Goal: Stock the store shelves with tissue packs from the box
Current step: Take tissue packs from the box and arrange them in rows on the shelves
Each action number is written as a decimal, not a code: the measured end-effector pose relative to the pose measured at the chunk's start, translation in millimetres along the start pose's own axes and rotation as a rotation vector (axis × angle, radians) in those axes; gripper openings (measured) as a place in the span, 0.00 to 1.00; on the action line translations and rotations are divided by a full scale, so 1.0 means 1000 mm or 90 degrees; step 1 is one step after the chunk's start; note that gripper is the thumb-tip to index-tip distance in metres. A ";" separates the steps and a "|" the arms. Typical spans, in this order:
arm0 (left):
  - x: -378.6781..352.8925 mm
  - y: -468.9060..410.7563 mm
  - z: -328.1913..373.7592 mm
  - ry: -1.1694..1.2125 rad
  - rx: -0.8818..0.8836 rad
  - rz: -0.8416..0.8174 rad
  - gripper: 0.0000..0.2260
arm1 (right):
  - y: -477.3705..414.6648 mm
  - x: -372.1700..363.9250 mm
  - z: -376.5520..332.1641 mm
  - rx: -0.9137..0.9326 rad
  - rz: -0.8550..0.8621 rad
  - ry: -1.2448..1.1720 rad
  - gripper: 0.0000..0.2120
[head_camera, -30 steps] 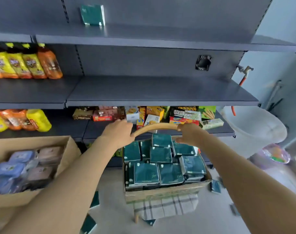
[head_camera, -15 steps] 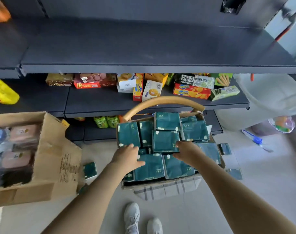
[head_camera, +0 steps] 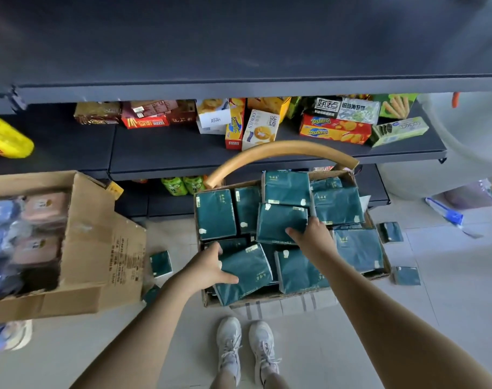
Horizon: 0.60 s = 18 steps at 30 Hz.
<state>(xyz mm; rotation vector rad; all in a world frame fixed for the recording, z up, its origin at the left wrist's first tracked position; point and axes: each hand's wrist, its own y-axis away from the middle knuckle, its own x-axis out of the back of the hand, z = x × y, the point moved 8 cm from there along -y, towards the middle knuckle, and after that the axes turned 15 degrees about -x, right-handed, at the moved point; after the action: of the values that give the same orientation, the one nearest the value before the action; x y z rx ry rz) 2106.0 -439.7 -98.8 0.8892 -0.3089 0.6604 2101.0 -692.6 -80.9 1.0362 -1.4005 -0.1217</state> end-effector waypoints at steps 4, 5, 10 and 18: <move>0.019 0.011 -0.030 0.160 0.042 0.059 0.34 | -0.008 -0.011 -0.007 -0.052 -0.007 -0.078 0.33; 0.022 0.014 -0.033 0.193 0.042 0.070 0.33 | -0.011 -0.014 -0.007 -0.064 -0.007 -0.095 0.33; 0.028 0.028 -0.036 0.295 0.033 0.130 0.16 | -0.020 -0.019 -0.001 -0.096 -0.022 -0.128 0.32; 0.037 0.051 -0.018 0.464 0.052 0.265 0.13 | 0.004 0.012 0.009 -0.045 -0.057 -0.180 0.17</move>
<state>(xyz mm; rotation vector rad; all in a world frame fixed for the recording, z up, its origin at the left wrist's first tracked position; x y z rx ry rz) 2101.3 -387.6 -59.3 0.6087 0.2003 1.3369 2094.5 -702.2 -70.3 1.0525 -1.5908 -0.3940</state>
